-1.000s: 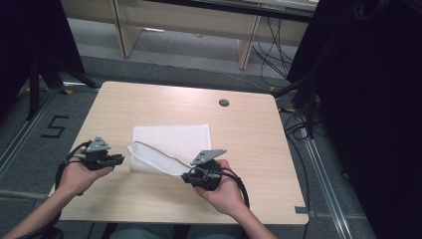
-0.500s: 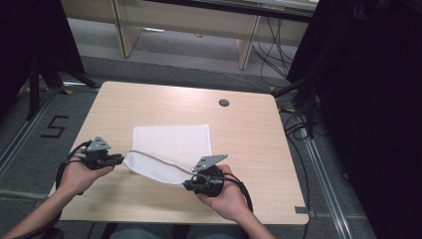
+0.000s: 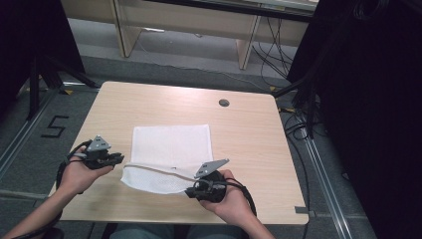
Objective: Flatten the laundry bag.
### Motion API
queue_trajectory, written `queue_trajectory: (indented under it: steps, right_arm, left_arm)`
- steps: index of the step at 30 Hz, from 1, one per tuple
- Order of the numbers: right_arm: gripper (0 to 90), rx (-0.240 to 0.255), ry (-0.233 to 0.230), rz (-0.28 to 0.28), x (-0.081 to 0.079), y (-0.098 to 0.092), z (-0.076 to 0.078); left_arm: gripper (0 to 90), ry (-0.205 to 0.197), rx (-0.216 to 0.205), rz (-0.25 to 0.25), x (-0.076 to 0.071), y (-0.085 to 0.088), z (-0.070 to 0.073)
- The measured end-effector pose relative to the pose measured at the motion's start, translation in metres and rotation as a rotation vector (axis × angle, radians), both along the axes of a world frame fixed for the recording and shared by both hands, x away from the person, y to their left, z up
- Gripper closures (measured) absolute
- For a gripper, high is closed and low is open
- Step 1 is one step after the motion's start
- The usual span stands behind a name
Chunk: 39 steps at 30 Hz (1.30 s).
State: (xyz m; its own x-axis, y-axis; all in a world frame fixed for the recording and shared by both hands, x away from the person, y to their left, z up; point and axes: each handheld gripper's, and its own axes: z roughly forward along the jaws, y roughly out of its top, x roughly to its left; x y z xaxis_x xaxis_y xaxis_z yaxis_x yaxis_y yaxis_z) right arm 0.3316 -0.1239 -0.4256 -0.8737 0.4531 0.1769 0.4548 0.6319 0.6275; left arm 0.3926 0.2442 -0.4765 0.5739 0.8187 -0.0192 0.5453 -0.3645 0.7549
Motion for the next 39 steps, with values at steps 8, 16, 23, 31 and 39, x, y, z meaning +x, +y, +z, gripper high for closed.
queue_trajectory:
  steps: [8, 16, 23, 31, 39]
  right_arm:
    - [90.0, -0.03, 0.034, 0.039, -0.006, 0.003, -0.005]
    - [90.0, -0.048, 0.061, 0.049, -0.007, 0.005, -0.014]
    - [90.0, -0.068, 0.071, 0.055, -0.006, 0.007, -0.023]
    - [89.9, -0.098, 0.105, 0.049, -0.009, 0.014, -0.031]
    - [88.5, -0.09, 0.111, 0.058, -0.012, 0.023, -0.037]
  left_arm:
    - [74.4, 0.005, -0.031, 0.036, 0.0, 0.0, -0.001]
    - [63.9, -0.026, -0.059, 0.067, 0.0, 0.0, 0.0]
    - [55.3, -0.063, -0.122, 0.01, -0.001, -0.009, -0.001]
    - [50.7, -0.036, -0.116, -0.084, -0.001, -0.031, -0.008]
    - [48.7, -0.009, -0.073, -0.152, -0.002, -0.045, -0.014]
